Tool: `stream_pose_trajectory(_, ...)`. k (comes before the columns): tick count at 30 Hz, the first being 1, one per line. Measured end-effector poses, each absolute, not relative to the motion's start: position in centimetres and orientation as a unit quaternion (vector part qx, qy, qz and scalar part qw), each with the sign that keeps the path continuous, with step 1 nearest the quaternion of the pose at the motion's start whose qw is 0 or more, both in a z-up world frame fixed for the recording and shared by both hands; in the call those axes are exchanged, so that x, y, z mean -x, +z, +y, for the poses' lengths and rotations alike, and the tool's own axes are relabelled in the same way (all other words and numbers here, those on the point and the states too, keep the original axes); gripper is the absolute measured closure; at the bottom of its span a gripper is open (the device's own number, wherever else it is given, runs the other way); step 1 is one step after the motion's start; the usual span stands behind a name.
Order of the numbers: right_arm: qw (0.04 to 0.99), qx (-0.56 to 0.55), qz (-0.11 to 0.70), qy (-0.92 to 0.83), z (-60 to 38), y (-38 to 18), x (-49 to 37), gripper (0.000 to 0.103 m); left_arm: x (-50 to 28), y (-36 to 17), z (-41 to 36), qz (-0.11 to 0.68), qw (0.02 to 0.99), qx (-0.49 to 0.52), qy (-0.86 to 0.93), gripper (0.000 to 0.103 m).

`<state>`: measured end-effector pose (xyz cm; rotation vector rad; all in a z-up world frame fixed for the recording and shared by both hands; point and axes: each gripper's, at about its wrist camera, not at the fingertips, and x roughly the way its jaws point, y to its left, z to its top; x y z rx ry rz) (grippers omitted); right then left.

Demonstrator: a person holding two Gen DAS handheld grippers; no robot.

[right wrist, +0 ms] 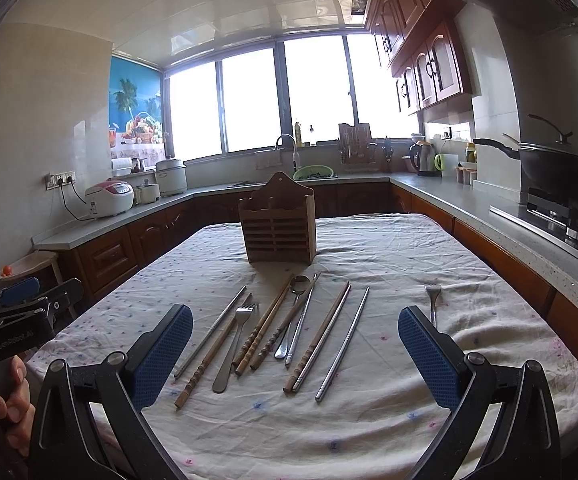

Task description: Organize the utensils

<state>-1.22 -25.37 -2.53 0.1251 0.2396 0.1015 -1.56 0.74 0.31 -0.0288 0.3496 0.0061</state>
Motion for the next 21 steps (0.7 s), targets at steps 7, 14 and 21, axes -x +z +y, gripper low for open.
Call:
stream_pose_trajectory(7,0.99,-0.061,0.119,0.052,-25.2,-2.4,1.2,0.0,1.4,0.5,0.8,0.174,0.985,0.014,0.002,0.0)
stream_pose_trajectory(14,0.99,-0.061,0.118,0.053,-25.1,-2.3,1.1,0.0,1.1,0.5,0.8,0.178,0.984,0.014,0.002,0.0)
stream_pose_trajectory(21,0.989,-0.063,0.123,0.055,-25.1,-2.2,0.8,0.0,-0.1,0.1,0.8,0.196,0.98,0.015,-0.008,0.0)
